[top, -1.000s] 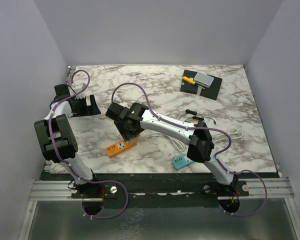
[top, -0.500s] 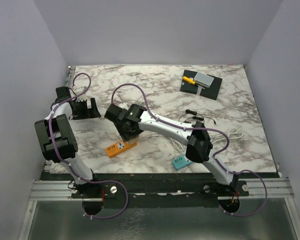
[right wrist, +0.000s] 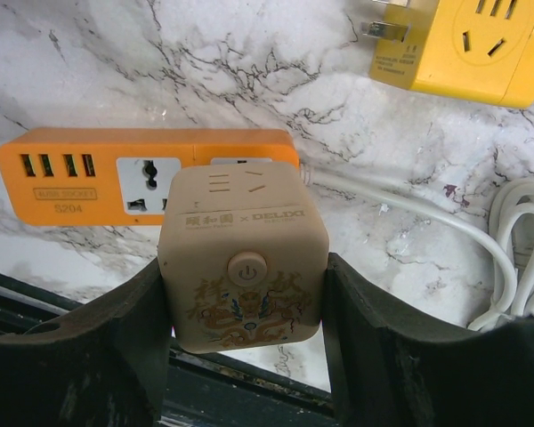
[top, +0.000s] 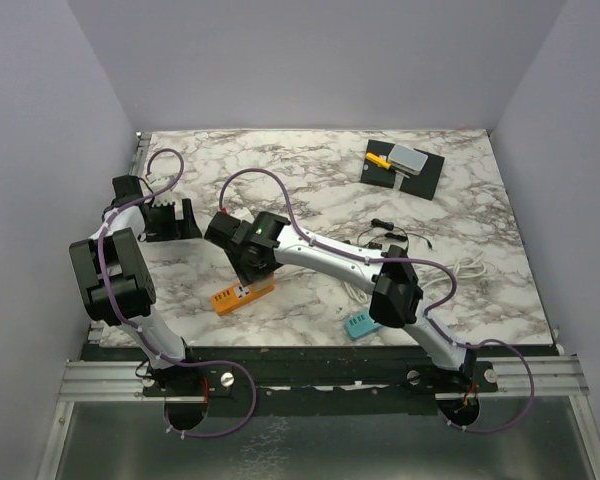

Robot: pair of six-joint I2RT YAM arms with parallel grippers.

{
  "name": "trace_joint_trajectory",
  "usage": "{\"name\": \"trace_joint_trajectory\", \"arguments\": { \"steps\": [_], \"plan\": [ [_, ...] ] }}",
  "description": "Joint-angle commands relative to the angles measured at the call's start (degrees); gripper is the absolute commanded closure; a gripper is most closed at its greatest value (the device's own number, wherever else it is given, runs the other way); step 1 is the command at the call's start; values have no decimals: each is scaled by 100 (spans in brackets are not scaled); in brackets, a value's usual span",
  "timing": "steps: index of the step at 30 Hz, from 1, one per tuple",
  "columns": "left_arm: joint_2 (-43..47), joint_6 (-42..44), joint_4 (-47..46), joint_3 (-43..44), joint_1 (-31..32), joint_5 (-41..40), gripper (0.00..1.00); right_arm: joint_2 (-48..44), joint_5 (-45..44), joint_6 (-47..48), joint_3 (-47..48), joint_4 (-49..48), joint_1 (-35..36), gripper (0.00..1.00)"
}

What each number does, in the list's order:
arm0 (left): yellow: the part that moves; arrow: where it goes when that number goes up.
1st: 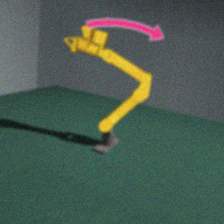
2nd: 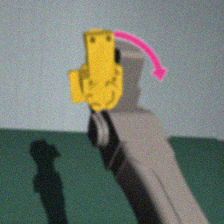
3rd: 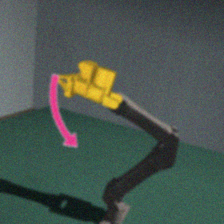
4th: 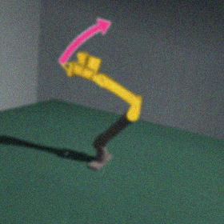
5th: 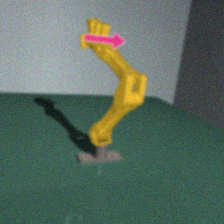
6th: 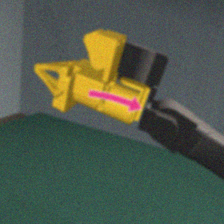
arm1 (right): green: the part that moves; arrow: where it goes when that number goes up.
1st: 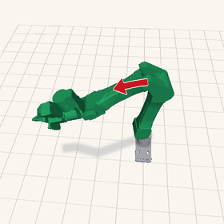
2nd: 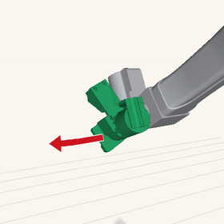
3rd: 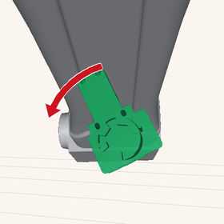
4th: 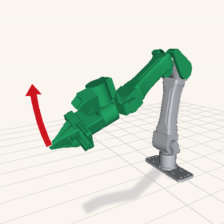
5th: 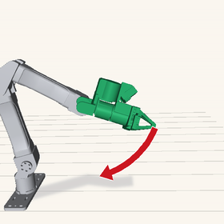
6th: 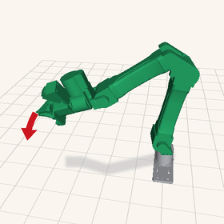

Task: Insert the plug
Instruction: Insert the plug into the socket.

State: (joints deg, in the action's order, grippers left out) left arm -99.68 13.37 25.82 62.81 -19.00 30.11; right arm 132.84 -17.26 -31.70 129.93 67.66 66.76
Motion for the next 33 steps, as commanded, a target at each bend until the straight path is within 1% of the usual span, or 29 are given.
{"name": "trace_joint_trajectory", "arguments": {
  "steps": [1,18,33],
  "plan": [
    [115,77,21,-128,2,-109,1,172,-334,-74,167,55,47,99],
    [273,167,81,-181,1,-140,1,218,-298,6,-108,-59,47,100],
    [256,166,129,-163,2,-130,1,230,-598,225,-319,54,55,99]
  ]
}}
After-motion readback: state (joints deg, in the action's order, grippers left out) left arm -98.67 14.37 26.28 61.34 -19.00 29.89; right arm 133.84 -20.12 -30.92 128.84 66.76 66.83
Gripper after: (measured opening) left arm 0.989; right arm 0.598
